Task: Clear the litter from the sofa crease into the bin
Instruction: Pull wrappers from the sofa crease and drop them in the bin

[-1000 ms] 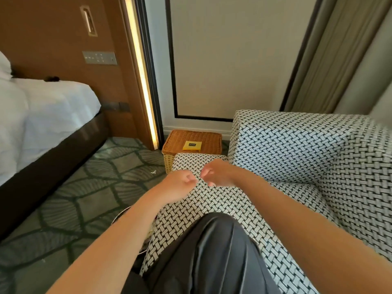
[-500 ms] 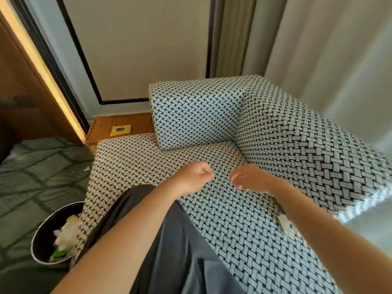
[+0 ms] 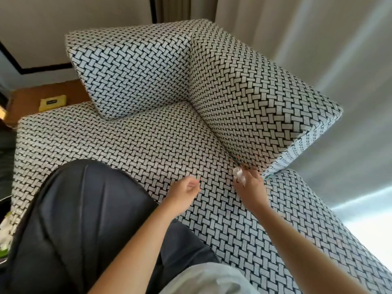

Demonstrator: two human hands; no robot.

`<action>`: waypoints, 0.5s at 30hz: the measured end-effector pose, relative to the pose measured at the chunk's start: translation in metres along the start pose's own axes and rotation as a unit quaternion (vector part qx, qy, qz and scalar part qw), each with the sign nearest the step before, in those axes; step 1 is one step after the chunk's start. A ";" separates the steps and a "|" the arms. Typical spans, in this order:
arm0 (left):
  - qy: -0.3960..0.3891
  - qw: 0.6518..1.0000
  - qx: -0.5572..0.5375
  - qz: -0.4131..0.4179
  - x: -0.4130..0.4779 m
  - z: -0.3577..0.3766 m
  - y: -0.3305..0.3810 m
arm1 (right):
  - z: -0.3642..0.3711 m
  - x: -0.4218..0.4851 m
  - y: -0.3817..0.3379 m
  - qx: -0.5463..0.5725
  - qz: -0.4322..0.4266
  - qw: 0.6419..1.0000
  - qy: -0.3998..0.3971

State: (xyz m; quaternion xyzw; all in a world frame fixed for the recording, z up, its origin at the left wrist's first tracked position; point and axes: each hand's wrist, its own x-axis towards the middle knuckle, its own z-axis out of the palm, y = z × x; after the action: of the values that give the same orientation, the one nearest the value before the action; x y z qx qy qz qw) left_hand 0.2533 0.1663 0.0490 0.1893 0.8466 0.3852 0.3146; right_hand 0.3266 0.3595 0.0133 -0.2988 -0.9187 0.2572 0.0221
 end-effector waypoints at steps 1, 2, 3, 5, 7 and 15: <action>0.012 1.000 -0.010 -0.007 -0.001 0.003 -0.006 | 0.007 -0.004 0.004 0.005 -0.009 1.000 0.029; 0.026 0.999 -0.014 -0.011 -0.003 0.003 -0.010 | 0.014 -0.006 0.008 0.005 -0.024 0.998 0.054; 0.036 0.999 -0.015 -0.011 -0.003 0.002 -0.012 | 0.019 -0.007 0.011 0.003 -0.037 0.997 0.072; 0.046 0.999 -0.020 -0.003 -0.001 0.001 -0.013 | 0.024 -0.007 0.013 0.011 -0.045 0.994 0.099; 0.052 0.998 -0.019 0.008 0.000 0.002 -0.012 | 0.024 -0.007 0.015 0.032 -0.067 0.991 0.113; -0.018 0.994 -0.110 -0.001 -0.002 0.006 -0.009 | 0.028 -0.031 -0.019 0.167 -0.153 0.971 0.071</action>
State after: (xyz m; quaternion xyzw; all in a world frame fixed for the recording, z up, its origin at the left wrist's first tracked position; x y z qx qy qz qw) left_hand 0.2580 0.1629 0.0393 0.1601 0.7931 0.4725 0.3494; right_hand 0.3368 0.3162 0.0015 -0.1639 -0.8936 0.3790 0.1761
